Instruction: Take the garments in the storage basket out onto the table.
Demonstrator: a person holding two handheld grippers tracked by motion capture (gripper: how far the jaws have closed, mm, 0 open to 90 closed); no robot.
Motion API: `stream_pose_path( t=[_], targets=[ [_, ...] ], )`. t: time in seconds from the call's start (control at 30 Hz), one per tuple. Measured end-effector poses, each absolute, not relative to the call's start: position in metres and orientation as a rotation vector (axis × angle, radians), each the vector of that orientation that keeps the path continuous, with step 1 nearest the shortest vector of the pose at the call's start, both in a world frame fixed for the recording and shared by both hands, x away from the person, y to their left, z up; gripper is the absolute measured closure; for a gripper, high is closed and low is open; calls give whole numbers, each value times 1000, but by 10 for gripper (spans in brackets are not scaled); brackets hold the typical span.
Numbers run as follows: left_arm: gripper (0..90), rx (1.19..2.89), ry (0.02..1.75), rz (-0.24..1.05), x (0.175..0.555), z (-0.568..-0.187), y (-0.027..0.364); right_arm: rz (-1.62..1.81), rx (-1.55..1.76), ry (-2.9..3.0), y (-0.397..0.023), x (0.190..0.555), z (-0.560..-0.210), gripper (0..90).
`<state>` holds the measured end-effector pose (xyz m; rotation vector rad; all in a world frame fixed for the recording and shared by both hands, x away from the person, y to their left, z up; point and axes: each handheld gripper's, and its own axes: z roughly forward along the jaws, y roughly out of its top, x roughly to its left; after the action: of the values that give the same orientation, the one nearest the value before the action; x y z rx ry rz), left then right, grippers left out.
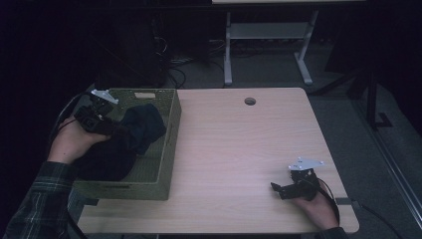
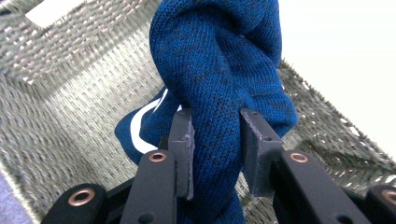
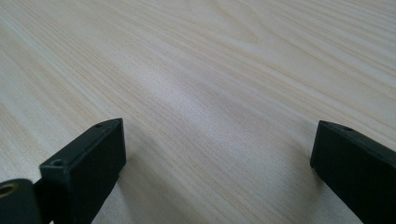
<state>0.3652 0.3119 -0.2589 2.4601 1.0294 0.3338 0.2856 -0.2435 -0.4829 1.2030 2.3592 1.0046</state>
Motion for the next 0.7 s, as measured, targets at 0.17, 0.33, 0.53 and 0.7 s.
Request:
stream_pose_path(
  t=[0.17, 0.33, 0.53, 0.7],
  targets=[
    [680, 2446, 1012, 331, 364, -246, 310, 1004, 1204, 2360, -244, 286, -483, 29],
    [680, 2418, 982, 298, 364, -235, 307, 1004, 1204, 2360, -244, 286, -483, 29],
    [680, 2425, 937, 287, 363, -225, 298, 1004, 1203, 2360, -244, 286, -483, 29],
    [679, 2416, 895, 280, 361, -215, 287, 1003, 1203, 2360, -244, 286, -483, 29]
  ],
)
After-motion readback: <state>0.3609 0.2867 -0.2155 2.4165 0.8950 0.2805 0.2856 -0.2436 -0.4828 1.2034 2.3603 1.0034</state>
